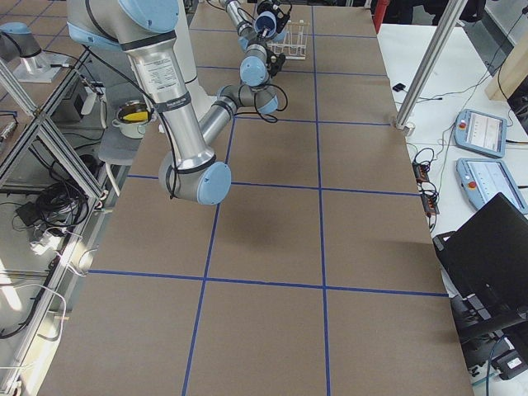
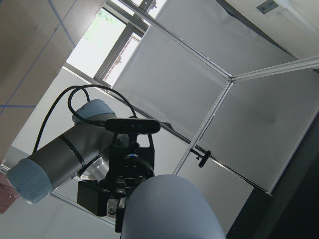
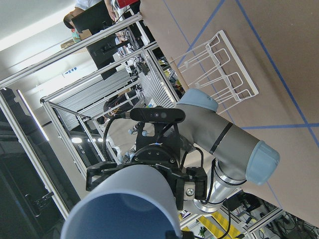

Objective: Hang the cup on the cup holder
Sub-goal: 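Close the left gripper on the cup's base held out by the right gripper, then open and withdraw the right gripper while the left gripper carries the cup toward the rack, then lower the cup with the left gripper onto the rack's wooden post, then open the left gripper and lift it away from the hung cup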

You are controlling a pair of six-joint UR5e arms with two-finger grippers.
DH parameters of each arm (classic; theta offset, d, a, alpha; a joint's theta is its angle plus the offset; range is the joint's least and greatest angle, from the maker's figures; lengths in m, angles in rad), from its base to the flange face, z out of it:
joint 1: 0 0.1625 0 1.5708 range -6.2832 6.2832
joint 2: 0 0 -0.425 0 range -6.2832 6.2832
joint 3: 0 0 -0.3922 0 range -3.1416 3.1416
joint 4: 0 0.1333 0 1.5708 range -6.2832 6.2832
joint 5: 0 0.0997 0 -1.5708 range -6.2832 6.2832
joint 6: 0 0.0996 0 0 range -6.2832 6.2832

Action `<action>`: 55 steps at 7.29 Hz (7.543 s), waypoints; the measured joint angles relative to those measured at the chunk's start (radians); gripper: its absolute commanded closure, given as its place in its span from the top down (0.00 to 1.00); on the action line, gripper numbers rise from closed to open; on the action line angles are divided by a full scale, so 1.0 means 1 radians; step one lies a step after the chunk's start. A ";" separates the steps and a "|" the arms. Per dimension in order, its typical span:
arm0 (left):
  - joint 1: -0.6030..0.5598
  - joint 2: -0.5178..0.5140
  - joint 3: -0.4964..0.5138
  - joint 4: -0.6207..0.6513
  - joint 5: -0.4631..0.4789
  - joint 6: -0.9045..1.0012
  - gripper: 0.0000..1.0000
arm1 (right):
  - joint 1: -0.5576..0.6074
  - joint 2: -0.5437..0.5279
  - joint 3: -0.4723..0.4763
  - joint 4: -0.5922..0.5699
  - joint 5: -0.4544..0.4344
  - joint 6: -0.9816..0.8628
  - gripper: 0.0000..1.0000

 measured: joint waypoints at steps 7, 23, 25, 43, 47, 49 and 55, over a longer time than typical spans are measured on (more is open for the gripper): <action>0.010 0.006 -0.002 0.009 0.038 0.069 0.00 | 0.099 -0.035 0.006 0.003 0.004 -0.106 1.00; -0.753 0.168 -0.301 1.822 -0.626 1.645 0.00 | 0.729 -0.510 -0.006 -0.840 0.282 -1.820 1.00; -0.735 0.168 -0.393 2.182 -0.578 1.845 0.00 | 0.745 -0.506 -0.005 -0.967 0.281 -1.922 1.00; -0.659 0.227 -0.223 2.210 -0.642 1.995 0.00 | 0.813 -0.476 0.009 -1.242 0.343 -2.174 1.00; -0.636 0.233 -0.203 2.202 -0.643 1.995 0.00 | 0.812 -0.476 0.012 -1.242 0.347 -2.170 1.00; -0.623 0.234 -0.165 2.157 -0.643 1.995 0.00 | 0.811 -0.476 0.012 -1.242 0.346 -2.170 1.00; -0.608 0.233 -0.120 2.088 -0.643 1.980 0.99 | 0.808 -0.476 0.011 -1.242 0.347 -2.170 1.00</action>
